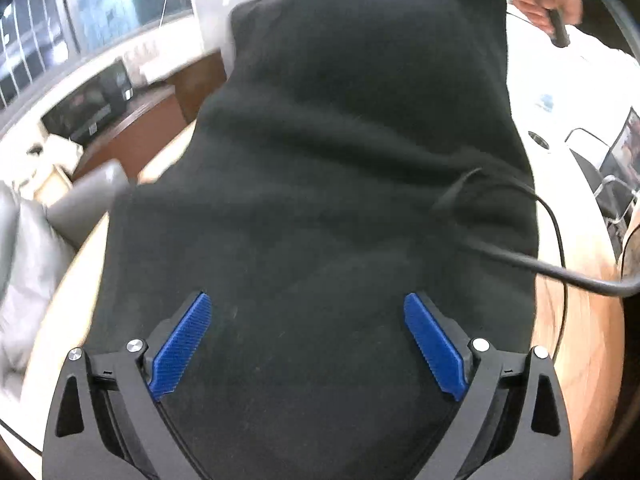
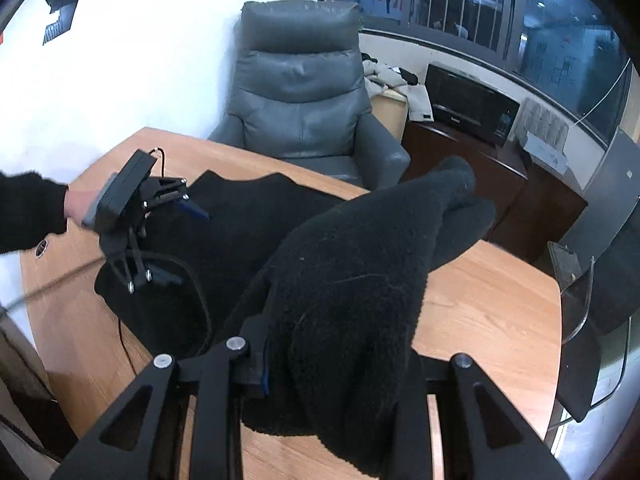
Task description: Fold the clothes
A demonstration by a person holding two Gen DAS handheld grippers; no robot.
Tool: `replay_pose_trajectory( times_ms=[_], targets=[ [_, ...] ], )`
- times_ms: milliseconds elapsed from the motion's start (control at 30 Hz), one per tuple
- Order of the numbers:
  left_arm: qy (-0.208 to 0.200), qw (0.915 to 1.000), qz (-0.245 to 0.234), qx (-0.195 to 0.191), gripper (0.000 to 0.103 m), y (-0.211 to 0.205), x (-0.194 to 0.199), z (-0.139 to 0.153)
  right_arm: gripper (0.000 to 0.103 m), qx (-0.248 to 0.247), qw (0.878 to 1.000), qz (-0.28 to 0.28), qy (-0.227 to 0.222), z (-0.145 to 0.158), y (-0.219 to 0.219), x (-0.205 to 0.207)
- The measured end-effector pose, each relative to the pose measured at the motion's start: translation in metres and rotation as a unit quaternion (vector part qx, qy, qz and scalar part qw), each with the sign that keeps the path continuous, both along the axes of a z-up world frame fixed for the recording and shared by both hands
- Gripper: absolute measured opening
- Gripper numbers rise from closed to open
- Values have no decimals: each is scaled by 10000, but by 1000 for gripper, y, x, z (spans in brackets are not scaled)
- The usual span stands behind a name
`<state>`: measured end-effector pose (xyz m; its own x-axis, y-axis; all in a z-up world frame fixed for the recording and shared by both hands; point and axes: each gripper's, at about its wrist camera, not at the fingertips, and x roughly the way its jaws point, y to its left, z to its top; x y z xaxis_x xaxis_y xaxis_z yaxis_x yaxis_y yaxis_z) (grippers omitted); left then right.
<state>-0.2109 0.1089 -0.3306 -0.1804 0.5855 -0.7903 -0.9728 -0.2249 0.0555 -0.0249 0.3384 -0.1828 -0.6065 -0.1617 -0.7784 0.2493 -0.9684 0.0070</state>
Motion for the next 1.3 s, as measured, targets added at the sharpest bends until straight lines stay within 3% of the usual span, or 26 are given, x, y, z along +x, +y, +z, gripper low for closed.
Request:
replay_pose_trajectory(
  times_ms=[133, 367, 567, 733, 833, 1033, 1133, 1300],
  targets=[
    [196, 9988, -425, -125, 98, 33, 1, -16, 30, -49, 9999, 100, 108, 0, -2, 11],
    [-21, 9998, -152, 96, 99, 55, -6, -25, 30, -57, 9973, 573, 467, 28, -53, 0],
    [-109, 9995, -41, 278, 96, 85, -9, -29, 30, 151, 9943, 980, 386, 19, -98, -10],
    [-407, 9945, 431, 860, 95, 38, -26, -12, 30, 864, 9888, 1217, -5, -2, -110, -10],
    [-756, 9863, 861, 1184, 98, -7, -35, -6, 30, 1150, 9831, 1424, -89, -14, -125, -10],
    [-964, 9713, 1361, 1696, 98, -67, -25, 22, 30, 2373, 9463, 2180, -256, -42, -188, -21],
    [-802, 9698, 1468, 1777, 98, -106, 2, 48, 30, 2647, 9360, 2303, -284, -51, -209, -26],
    [-798, 9687, 1551, 1765, 100, -137, 37, 82, 32, 2858, 9244, 2508, -286, -77, -234, -30]
  ],
)
